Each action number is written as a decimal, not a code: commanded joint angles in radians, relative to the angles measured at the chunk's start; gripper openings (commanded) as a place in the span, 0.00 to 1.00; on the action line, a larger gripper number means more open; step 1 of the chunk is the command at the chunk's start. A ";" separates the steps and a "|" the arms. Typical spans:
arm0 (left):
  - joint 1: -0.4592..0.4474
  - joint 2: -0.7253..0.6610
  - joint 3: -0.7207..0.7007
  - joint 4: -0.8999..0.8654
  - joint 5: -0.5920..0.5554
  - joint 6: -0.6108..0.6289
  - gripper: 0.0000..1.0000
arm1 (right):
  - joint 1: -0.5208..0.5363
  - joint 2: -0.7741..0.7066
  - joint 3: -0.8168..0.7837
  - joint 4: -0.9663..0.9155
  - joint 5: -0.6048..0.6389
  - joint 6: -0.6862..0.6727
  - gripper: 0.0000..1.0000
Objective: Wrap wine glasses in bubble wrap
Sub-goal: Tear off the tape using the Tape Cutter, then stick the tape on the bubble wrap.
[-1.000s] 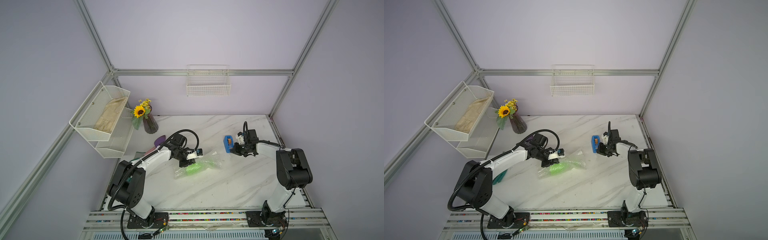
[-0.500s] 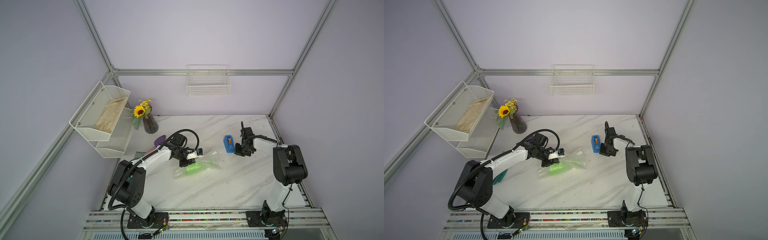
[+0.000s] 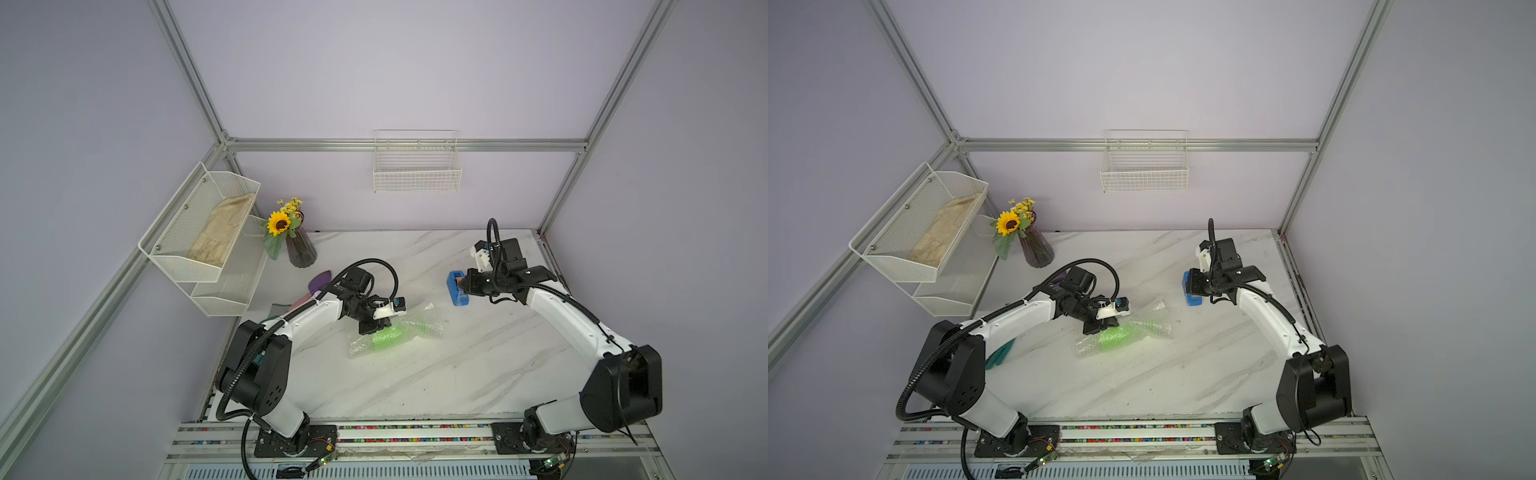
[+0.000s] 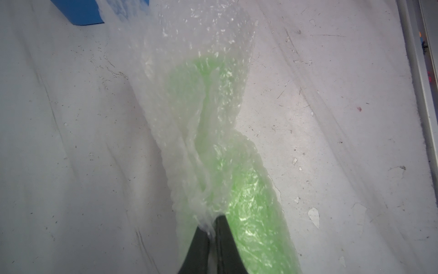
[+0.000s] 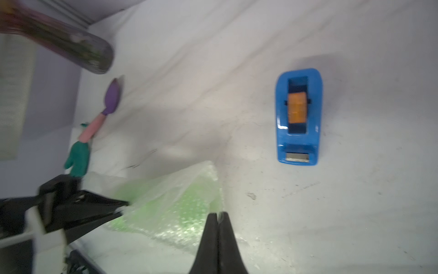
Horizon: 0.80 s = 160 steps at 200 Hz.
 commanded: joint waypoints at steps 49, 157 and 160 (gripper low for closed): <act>0.008 -0.048 -0.063 0.043 0.098 0.039 0.07 | 0.091 -0.170 -0.190 0.360 -0.377 0.079 0.00; 0.014 -0.094 -0.123 0.132 0.158 0.062 0.06 | 0.225 -0.041 -0.439 0.822 -0.667 -0.027 0.00; 0.014 -0.095 -0.124 0.136 0.161 0.061 0.06 | 0.226 -0.020 -0.439 0.823 -0.676 -0.038 0.00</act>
